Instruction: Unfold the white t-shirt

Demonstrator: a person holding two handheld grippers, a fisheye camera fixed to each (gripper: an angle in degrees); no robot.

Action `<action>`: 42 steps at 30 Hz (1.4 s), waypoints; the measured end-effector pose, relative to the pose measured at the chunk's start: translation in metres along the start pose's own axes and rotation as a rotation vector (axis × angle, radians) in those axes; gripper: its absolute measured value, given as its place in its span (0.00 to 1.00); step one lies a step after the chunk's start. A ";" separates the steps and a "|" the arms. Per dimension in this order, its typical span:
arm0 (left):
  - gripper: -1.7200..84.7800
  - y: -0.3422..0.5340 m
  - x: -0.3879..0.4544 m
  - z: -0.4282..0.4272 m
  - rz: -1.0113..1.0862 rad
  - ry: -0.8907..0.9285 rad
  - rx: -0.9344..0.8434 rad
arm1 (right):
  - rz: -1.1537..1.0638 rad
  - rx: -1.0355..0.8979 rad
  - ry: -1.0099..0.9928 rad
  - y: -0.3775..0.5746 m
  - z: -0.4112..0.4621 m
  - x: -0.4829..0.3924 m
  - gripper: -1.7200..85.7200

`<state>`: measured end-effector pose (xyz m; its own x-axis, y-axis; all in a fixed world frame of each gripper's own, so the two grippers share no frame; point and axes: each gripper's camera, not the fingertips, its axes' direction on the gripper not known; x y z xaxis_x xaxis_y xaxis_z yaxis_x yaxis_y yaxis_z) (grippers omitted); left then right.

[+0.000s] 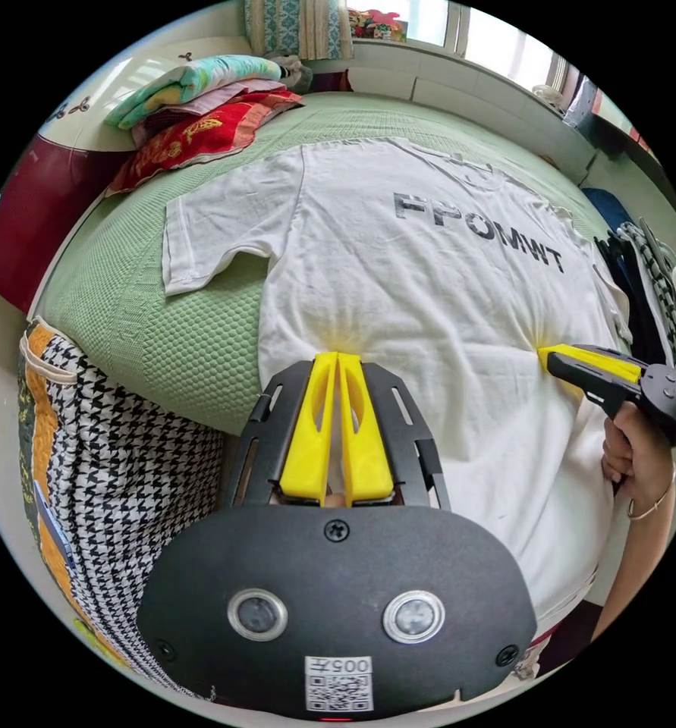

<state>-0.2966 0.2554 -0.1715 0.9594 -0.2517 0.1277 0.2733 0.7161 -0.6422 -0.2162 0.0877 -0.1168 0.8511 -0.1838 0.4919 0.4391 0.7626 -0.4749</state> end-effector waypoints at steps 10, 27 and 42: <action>0.01 -0.007 0.003 0.006 0.052 0.020 -0.036 | -0.042 0.040 0.053 0.002 0.007 -0.028 0.00; 0.02 -0.003 0.005 0.010 0.118 0.019 -0.030 | -0.157 0.057 0.161 0.002 0.018 -0.070 0.00; 0.02 -0.002 -0.018 0.012 0.147 0.122 -0.039 | -0.191 0.019 0.120 -0.003 0.021 -0.072 0.00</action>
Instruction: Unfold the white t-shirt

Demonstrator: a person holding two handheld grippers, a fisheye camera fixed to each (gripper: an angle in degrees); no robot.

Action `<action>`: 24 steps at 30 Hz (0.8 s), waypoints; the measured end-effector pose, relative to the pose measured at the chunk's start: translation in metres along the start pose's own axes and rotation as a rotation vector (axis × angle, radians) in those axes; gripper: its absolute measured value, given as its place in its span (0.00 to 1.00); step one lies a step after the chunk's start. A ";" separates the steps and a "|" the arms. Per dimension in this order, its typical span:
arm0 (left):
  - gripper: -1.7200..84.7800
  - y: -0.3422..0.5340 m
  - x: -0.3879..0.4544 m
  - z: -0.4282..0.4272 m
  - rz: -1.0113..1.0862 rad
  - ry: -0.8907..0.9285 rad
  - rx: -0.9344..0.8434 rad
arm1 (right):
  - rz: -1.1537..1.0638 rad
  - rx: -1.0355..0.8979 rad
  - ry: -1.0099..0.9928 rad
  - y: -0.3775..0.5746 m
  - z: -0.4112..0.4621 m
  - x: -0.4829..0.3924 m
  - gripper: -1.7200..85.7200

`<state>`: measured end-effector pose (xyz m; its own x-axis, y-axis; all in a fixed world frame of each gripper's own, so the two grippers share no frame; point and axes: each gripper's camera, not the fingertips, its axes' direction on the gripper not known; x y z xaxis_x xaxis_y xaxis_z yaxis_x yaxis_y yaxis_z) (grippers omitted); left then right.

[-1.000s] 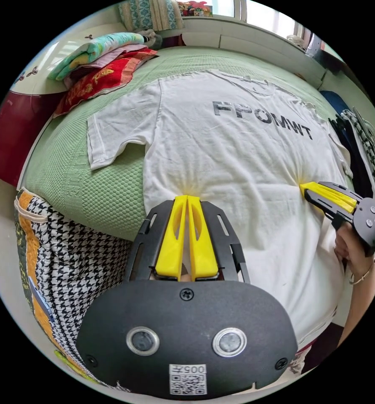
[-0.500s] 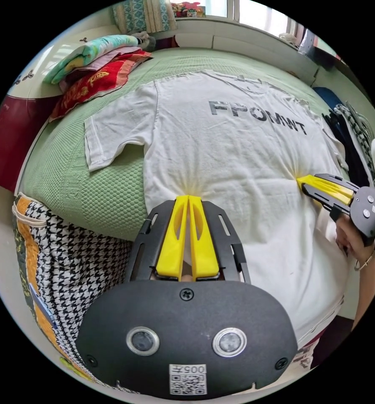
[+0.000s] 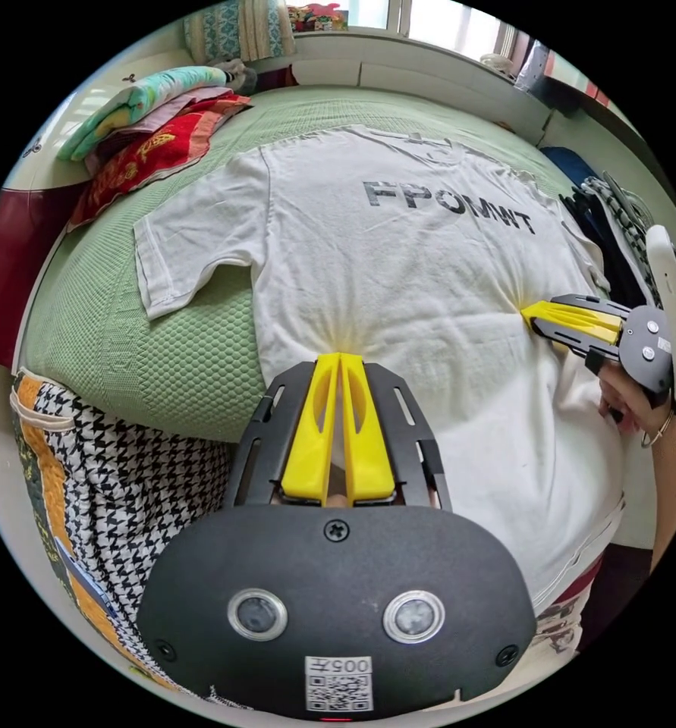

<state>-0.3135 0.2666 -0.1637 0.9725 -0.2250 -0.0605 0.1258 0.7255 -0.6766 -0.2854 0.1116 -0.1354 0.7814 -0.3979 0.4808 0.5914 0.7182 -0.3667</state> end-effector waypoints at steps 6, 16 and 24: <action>0.02 0.000 0.000 -0.002 0.050 -0.026 -0.033 | -0.020 -0.005 0.010 0.003 -0.001 -0.001 0.00; 0.02 0.019 -0.008 -0.010 0.035 -0.056 -0.006 | 0.123 0.038 -0.151 0.021 -0.001 0.027 0.00; 0.02 0.045 -0.020 -0.020 -0.052 -0.063 0.065 | 0.057 0.088 -0.043 0.035 -0.007 0.014 0.00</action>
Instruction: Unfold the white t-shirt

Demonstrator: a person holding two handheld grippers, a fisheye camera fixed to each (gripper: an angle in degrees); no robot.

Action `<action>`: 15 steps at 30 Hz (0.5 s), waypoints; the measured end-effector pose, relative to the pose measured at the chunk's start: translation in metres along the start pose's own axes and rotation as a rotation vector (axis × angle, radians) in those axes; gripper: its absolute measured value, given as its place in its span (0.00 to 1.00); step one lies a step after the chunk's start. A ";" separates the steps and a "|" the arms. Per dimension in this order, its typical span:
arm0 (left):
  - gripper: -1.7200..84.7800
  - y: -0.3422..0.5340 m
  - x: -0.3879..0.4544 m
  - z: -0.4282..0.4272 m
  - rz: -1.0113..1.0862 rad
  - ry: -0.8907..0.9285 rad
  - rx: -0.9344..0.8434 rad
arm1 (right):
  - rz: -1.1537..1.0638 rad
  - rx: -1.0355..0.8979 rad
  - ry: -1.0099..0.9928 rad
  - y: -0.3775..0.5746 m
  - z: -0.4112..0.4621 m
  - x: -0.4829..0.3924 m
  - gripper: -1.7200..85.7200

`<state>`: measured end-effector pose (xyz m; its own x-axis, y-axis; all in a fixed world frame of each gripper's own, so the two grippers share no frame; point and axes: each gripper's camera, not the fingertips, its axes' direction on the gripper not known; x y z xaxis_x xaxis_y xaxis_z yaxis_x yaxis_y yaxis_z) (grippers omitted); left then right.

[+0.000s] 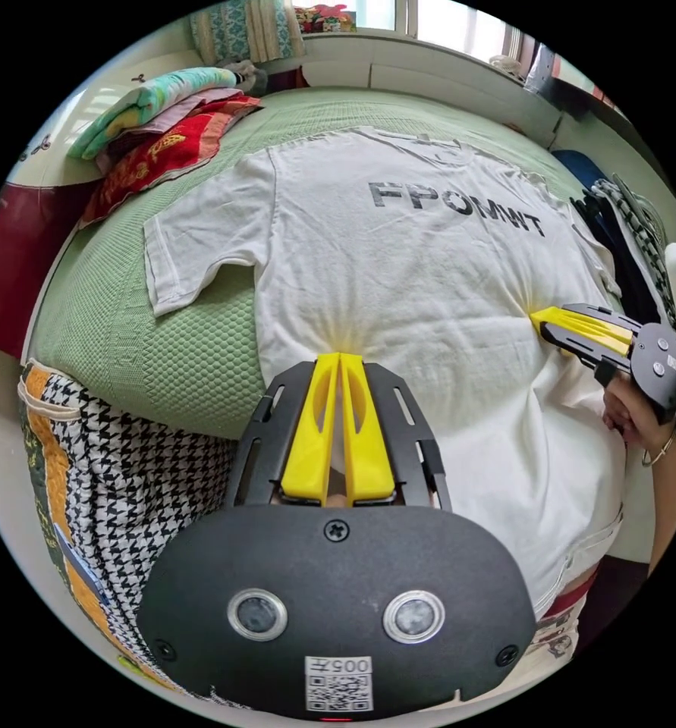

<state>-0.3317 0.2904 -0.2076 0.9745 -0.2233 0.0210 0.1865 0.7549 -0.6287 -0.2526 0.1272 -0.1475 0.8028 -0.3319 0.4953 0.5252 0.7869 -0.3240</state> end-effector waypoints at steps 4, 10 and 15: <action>0.02 0.022 -0.014 -0.007 -0.094 0.029 0.086 | -0.061 0.038 0.044 0.009 -0.005 -0.004 0.00; 0.02 0.041 -0.039 -0.037 -0.128 0.041 0.167 | -0.160 0.049 0.109 0.015 -0.018 -0.009 0.01; 0.06 0.054 -0.093 -0.069 -0.246 0.053 0.276 | -0.172 0.213 -0.088 -0.011 -0.066 -0.011 0.02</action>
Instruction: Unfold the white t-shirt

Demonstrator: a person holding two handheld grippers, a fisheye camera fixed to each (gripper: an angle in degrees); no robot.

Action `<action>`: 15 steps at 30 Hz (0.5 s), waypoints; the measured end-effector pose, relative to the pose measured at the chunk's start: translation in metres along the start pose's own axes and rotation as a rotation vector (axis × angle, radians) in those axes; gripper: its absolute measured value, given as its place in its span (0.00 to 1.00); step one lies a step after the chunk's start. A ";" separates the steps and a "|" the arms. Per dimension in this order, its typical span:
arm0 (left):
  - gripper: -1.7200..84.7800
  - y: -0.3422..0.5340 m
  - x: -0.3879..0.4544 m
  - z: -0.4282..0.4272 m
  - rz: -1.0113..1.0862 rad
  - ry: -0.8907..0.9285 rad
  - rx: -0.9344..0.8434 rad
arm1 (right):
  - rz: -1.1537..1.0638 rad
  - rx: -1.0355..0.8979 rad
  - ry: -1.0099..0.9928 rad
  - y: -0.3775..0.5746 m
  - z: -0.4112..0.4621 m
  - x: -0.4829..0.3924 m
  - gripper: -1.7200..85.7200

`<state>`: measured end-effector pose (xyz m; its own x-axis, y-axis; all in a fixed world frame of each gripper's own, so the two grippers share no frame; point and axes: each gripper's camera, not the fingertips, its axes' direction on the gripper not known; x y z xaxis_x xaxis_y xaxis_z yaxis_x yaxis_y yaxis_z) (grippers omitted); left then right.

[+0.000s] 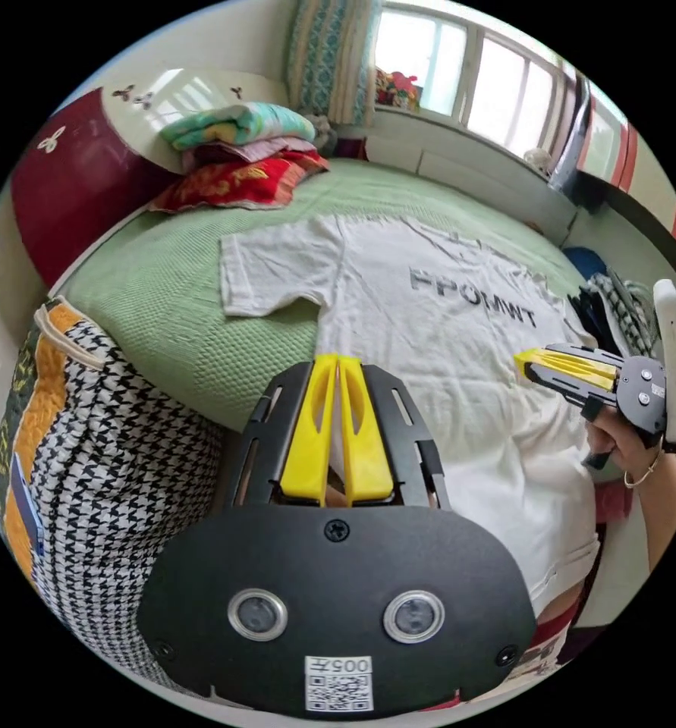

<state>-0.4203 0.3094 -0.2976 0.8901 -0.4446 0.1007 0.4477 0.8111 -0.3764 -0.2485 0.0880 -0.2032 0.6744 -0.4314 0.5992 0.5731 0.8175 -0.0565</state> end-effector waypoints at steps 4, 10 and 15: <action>0.14 -0.023 -0.055 0.006 -0.105 0.006 -0.030 | -0.072 0.089 -0.162 -0.073 -0.012 -0.019 0.10; 0.16 -0.047 -0.096 0.025 -0.143 0.030 -0.060 | -0.121 0.086 -0.270 -0.179 0.018 -0.058 0.14; 0.14 -0.056 -0.108 0.050 -0.183 -0.002 -0.103 | -0.078 0.008 -0.312 -0.237 0.060 -0.075 0.13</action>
<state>-0.5372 0.3314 -0.2418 0.7951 -0.5798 0.1777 0.5906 0.6738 -0.4440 -0.4634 -0.0505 -0.1868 0.4528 -0.3560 0.8174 0.6127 0.7903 0.0048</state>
